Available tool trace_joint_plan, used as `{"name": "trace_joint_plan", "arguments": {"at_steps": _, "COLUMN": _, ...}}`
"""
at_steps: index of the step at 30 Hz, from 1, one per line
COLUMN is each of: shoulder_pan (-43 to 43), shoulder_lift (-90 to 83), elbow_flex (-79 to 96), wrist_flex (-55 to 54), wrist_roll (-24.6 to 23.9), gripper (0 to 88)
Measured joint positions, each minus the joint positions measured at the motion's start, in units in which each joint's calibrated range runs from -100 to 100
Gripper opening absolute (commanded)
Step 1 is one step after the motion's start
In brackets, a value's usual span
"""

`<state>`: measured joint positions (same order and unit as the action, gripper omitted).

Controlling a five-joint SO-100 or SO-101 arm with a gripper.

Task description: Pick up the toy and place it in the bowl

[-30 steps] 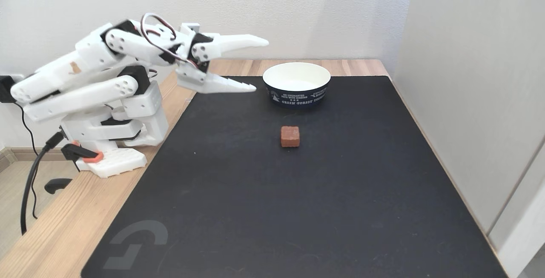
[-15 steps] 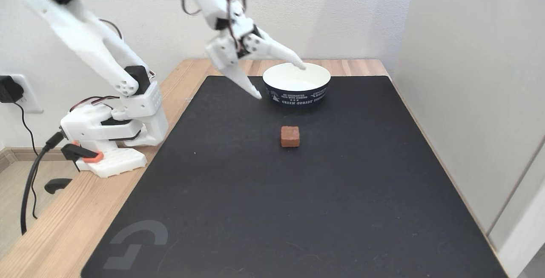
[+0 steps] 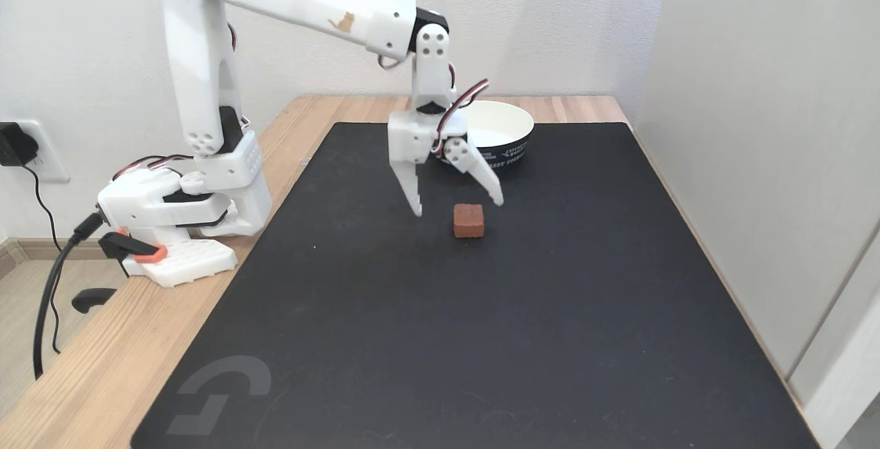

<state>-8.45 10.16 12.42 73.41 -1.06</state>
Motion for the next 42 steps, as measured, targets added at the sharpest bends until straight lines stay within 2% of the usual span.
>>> {"name": "trace_joint_plan", "arguments": {"at_steps": 12, "shoulder_pan": 3.6, "shoulder_lift": 10.7, "elbow_flex": -4.2, "wrist_flex": -1.6, "wrist_roll": 0.0, "gripper": 44.2}}
{"name": "trace_joint_plan", "arguments": {"at_steps": 25, "shoulder_pan": 3.6, "shoulder_lift": 11.2, "elbow_flex": -4.8, "wrist_flex": -1.9, "wrist_roll": -0.1, "gripper": 44.1}}
{"name": "trace_joint_plan", "arguments": {"at_steps": 30, "shoulder_pan": 3.6, "shoulder_lift": 11.2, "elbow_flex": -4.8, "wrist_flex": -2.0, "wrist_roll": -1.6, "gripper": 44.1}}
{"name": "trace_joint_plan", "arguments": {"at_steps": 33, "shoulder_pan": 3.7, "shoulder_lift": 11.2, "elbow_flex": -4.8, "wrist_flex": -2.7, "wrist_roll": -1.7, "gripper": 34.4}}
{"name": "trace_joint_plan", "arguments": {"at_steps": 34, "shoulder_pan": 3.7, "shoulder_lift": 11.2, "elbow_flex": -4.8, "wrist_flex": -2.8, "wrist_roll": -1.7, "gripper": 29.2}}
{"name": "trace_joint_plan", "arguments": {"at_steps": 35, "shoulder_pan": 3.7, "shoulder_lift": 11.2, "elbow_flex": -4.7, "wrist_flex": -3.0, "wrist_roll": -1.7, "gripper": 18.1}}
{"name": "trace_joint_plan", "arguments": {"at_steps": 37, "shoulder_pan": 3.7, "shoulder_lift": 11.2, "elbow_flex": -4.8, "wrist_flex": -4.5, "wrist_roll": -1.6, "gripper": 9.6}}
{"name": "trace_joint_plan", "arguments": {"at_steps": 42, "shoulder_pan": 3.7, "shoulder_lift": 11.2, "elbow_flex": -6.4, "wrist_flex": -10.3, "wrist_roll": -1.8, "gripper": 5.1}}
